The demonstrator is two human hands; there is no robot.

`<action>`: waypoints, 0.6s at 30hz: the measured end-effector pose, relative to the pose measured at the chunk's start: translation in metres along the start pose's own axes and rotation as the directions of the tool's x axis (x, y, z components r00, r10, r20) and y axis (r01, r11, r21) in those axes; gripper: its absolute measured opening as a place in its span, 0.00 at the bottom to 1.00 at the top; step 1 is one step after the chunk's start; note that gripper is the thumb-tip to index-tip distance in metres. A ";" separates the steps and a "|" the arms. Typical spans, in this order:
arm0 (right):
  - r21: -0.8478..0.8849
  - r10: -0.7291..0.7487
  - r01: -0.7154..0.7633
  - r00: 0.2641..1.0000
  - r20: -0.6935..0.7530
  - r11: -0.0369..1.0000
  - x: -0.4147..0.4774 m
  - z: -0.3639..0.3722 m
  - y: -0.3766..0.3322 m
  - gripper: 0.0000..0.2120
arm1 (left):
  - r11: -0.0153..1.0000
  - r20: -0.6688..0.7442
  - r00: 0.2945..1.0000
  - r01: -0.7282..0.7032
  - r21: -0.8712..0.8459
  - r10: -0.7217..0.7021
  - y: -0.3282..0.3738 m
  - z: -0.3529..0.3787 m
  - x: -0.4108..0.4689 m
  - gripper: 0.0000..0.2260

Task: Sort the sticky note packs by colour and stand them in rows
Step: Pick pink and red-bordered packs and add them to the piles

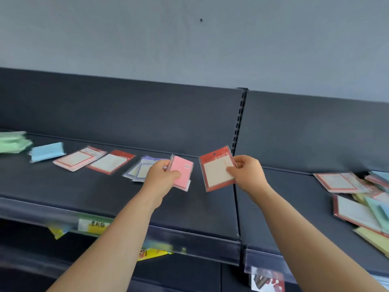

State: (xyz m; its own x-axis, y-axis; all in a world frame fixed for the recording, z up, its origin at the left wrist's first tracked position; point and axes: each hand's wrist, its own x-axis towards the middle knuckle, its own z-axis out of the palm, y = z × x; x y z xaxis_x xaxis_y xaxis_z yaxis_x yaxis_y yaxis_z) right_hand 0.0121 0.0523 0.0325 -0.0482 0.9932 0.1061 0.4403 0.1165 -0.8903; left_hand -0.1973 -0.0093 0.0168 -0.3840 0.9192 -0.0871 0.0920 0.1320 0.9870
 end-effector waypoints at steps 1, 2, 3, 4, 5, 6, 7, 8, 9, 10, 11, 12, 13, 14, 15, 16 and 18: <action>0.003 -0.004 0.004 1.000 0.003 1.000 0.001 0.013 -0.008 0.13 | 1.000 -0.013 1.000 -0.008 0.000 0.008 -0.001 -0.014 0.005 0.12; 0.010 -0.008 0.008 1.000 0.002 1.000 0.002 0.026 -0.016 0.16 | 1.000 -0.025 1.000 -0.015 0.005 0.015 -0.002 -0.028 0.010 0.13; 0.017 -0.008 0.008 1.000 0.000 1.000 0.004 0.040 -0.024 0.19 | 1.000 -0.033 0.999 -0.021 0.012 0.021 -0.004 -0.043 0.016 0.14; 0.025 -0.007 0.007 1.000 -0.001 1.000 0.005 0.054 -0.031 0.22 | 0.999 -0.039 0.999 -0.024 0.022 0.025 -0.006 -0.058 0.021 0.15; 0.029 -0.006 0.006 1.000 -0.003 1.000 0.006 0.069 -0.037 0.22 | 0.999 -0.044 0.999 -0.030 0.033 0.032 -0.008 -0.073 0.027 0.15; 0.029 -0.004 0.004 1.000 -0.003 1.000 0.007 0.082 -0.042 0.21 | 0.998 -0.052 0.998 -0.030 0.049 0.033 -0.009 -0.088 0.032 0.16; 0.027 0.000 0.000 1.000 0.000 1.000 0.008 0.096 -0.047 0.19 | 0.998 -0.058 0.998 -0.027 0.063 0.031 -0.011 -0.102 0.037 0.16; 0.024 0.005 -0.005 1.000 0.003 1.000 0.008 0.110 -0.052 0.18 | 0.997 -0.064 0.998 -0.021 0.075 0.026 -0.012 -0.116 0.042 0.16; 0.014 0.008 -0.008 1.000 0.008 1.000 0.008 0.124 -0.057 0.16 | 0.996 -0.069 0.997 -0.022 0.089 0.028 -0.013 -0.130 0.046 0.16; 0.006 0.011 -0.011 1.000 0.014 1.000 0.009 0.138 -0.061 0.15 | 0.994 -0.081 0.996 -0.018 0.112 0.027 -0.015 -0.143 0.050 0.15; 0.002 0.013 -0.013 1.000 0.019 1.000 0.009 0.151 -0.066 0.15 | 0.991 -0.093 0.995 -0.014 0.135 0.027 -0.016 -0.156 0.054 0.15; -0.001 0.016 -0.016 1.000 0.026 1.000 0.009 0.164 -0.070 0.15 | 0.988 -0.110 0.994 -0.007 0.152 0.023 -0.018 -0.167 0.058 0.15; -0.006 0.022 -0.021 0.999 0.035 1.000 0.008 0.176 -0.075 0.16 | 0.987 -0.130 0.991 -0.006 0.158 0.027 -0.020 -0.179 0.062 0.14; -0.016 0.025 -0.025 0.999 0.042 1.000 0.007 0.188 -0.079 0.16 | 0.987 -0.147 0.989 -0.005 0.159 0.029 -0.022 -0.189 0.064 0.14; -0.026 0.026 -0.024 0.998 0.052 0.999 0.007 0.199 -0.083 0.17 | 0.987 -0.162 0.986 -0.004 0.161 0.030 -0.024 -0.199 0.066 0.14; -0.030 0.024 -0.022 0.998 0.066 0.999 0.007 0.209 -0.087 0.17 | 0.985 -0.179 0.983 0.002 0.170 0.029 -0.026 -0.208 0.069 0.14; -0.022 0.025 -0.023 0.995 0.093 1.000 0.008 0.227 -0.095 0.17 | 0.983 -0.215 0.976 0.017 0.181 0.023 -0.030 -0.225 0.074 0.16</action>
State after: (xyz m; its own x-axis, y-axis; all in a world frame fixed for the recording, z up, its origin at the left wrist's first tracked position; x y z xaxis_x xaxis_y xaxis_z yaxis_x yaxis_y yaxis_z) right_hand -0.2340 0.0500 0.0175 -0.1207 0.9918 0.0423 0.4607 0.0937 -0.8826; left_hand -0.4353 -0.0293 0.0116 -0.5707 0.8205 -0.0331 0.2502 0.2122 0.9446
